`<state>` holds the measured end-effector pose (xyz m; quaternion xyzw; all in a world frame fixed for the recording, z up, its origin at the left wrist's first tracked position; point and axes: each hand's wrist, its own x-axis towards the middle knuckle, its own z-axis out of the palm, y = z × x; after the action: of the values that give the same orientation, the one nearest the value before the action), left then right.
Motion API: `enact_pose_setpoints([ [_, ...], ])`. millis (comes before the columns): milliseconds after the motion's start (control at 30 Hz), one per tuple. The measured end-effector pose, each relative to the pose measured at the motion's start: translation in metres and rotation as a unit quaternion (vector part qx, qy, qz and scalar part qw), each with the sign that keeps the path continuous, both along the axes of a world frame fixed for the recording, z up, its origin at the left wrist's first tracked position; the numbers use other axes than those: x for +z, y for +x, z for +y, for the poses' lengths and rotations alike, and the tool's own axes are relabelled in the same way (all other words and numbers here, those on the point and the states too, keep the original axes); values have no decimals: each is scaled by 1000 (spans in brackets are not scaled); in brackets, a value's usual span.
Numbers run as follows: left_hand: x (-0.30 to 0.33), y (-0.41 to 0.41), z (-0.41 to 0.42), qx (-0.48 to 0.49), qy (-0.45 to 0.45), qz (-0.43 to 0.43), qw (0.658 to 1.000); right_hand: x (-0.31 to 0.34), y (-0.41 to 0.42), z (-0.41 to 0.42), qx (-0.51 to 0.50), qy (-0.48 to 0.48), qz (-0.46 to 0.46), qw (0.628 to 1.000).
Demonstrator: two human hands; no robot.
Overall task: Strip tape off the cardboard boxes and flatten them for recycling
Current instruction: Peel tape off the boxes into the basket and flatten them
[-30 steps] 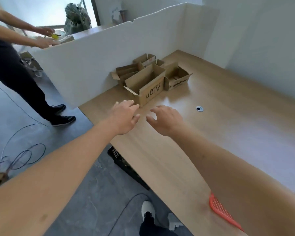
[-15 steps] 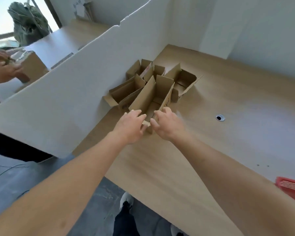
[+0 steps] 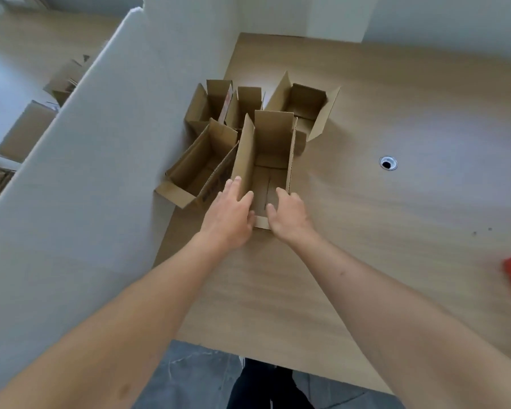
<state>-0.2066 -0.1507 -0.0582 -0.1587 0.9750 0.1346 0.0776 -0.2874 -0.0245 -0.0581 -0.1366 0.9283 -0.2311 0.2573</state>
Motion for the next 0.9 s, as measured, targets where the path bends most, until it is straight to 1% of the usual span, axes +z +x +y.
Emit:
enact_pose_setpoints([
  [67, -11, 2, 0, 11, -6, -7, 1000, -14, 1, -1, -41, -11, -22, 999],
  [167, -20, 5, 4, 9, -35, -18, 999, -26, 2, 6, -84, -44, -28, 995],
  [333, -10, 11, 24, -8, -56, -4, 998, -24, 15, 35, -144, -91, -38, 985],
  [500, 10, 23, 58, -34, -46, 15, 998, -10, 35, 82, -152, -85, -42, 984],
  [700, 31, 35, 112, -80, -32, 14, 996, 7, 64, 147, -160, -81, -38, 983],
  [900, 35, 41, 170, -152, -12, 19, 988, 10, 94, 210, -222, -80, -13, 972],
])
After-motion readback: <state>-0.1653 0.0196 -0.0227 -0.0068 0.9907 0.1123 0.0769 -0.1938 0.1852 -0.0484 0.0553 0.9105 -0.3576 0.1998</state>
